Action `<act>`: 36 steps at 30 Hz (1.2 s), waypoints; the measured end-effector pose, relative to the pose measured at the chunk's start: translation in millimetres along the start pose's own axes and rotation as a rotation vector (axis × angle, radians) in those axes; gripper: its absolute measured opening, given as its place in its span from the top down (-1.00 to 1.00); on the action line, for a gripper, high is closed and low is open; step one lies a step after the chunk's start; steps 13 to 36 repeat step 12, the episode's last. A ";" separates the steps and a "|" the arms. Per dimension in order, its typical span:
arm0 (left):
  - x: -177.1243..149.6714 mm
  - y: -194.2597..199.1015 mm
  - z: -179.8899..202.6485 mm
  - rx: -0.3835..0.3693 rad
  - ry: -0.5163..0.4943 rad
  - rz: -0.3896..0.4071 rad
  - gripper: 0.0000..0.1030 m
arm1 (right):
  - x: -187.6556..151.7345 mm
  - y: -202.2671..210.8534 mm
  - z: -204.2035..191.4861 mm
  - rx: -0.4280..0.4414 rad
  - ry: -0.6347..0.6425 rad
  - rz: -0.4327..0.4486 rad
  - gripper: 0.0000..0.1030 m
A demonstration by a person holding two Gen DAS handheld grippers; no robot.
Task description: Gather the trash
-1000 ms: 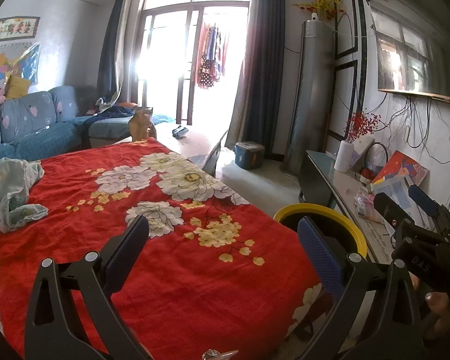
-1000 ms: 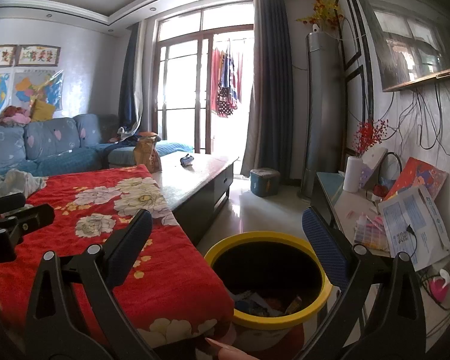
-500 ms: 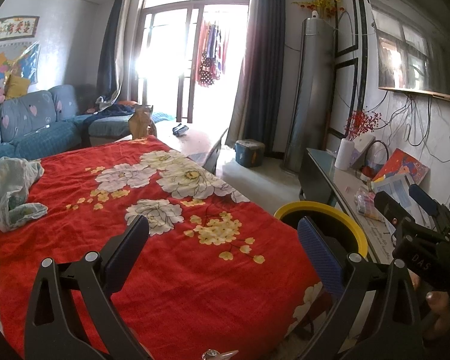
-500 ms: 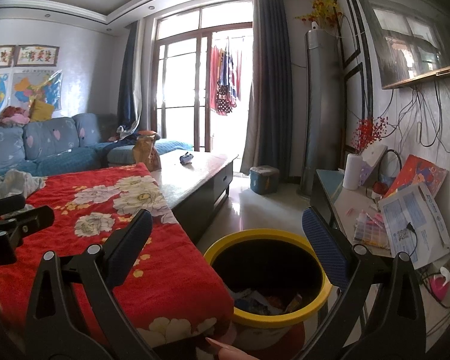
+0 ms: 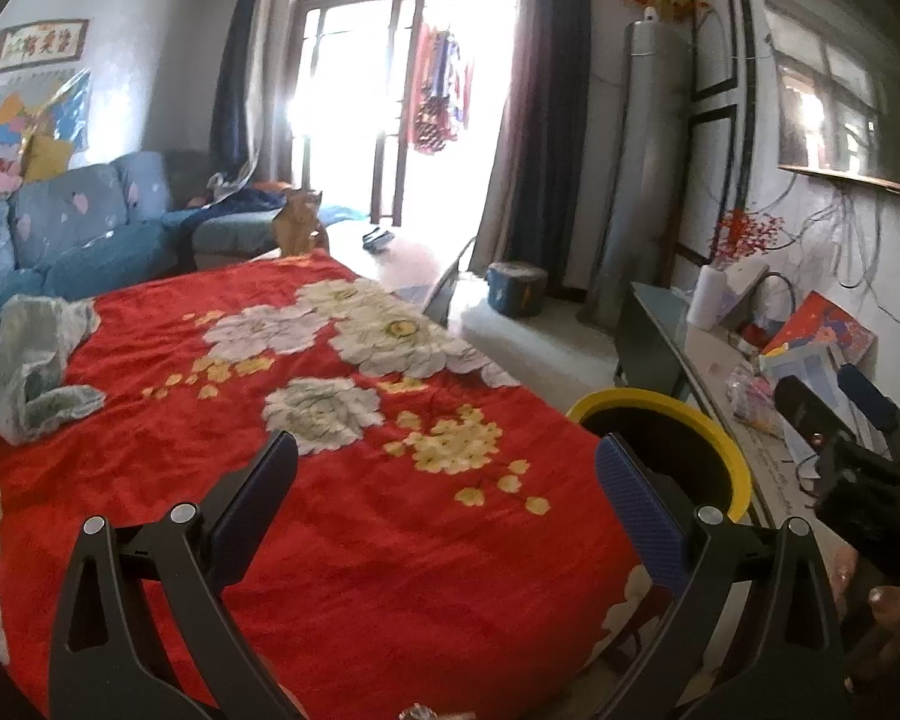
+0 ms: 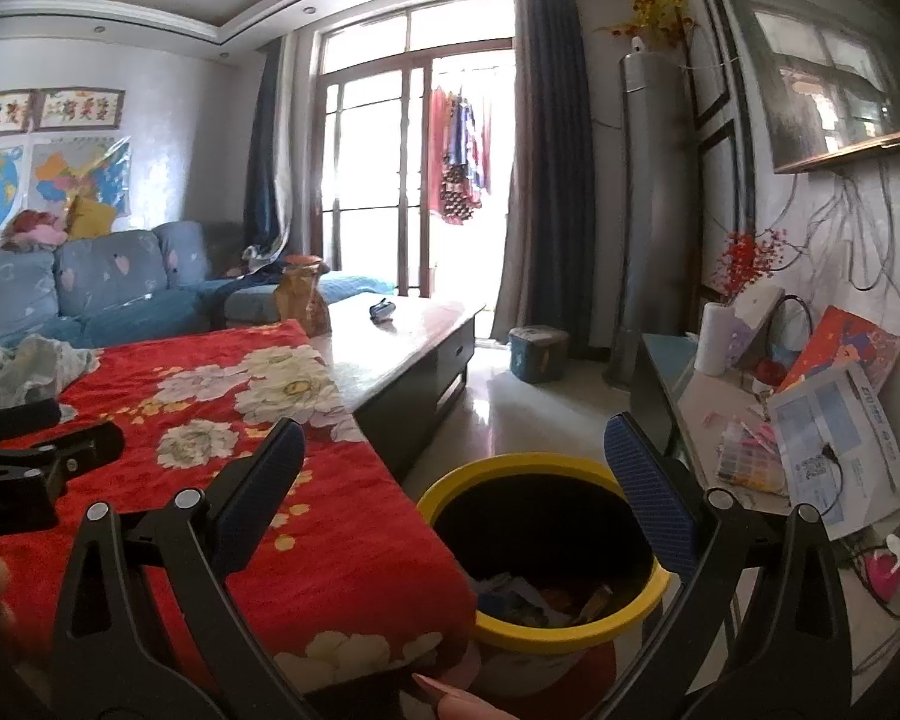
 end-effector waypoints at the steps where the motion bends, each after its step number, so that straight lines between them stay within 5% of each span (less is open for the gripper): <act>1: 1.2 0.5 -2.6 0.005 0.009 -0.007 -0.88 | 4.7 -3.2 -2.7 0.012 0.006 0.005 -0.79; 5: 6.9 20.6 -47.2 0.061 0.099 -0.025 -0.88 | 27.6 -5.3 -55.5 0.211 0.036 -0.046 -0.79; 7: 7.0 39.4 -92.8 0.139 0.170 -0.022 -0.88 | 39.4 -2.0 -115.9 0.373 0.086 -0.094 -0.79; 12: -20.4 109.5 -262.2 0.534 0.410 -0.089 -0.88 | 19.2 8.5 -309.2 0.741 0.293 -0.416 -0.79; 36: -20.4 109.5 -262.2 0.534 0.410 -0.089 -0.88 | 19.2 8.5 -309.2 0.741 0.293 -0.416 -0.79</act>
Point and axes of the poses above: each gripper's, at about its wrist camera, not at the fingertips, and y roughly against the way its jaws point, z to its right, x to its top, the point moved 4 cm from there along -y, roughly the way its jaws point, and after that the axes turned 11 degrees about -x, right-handed, at the moved point
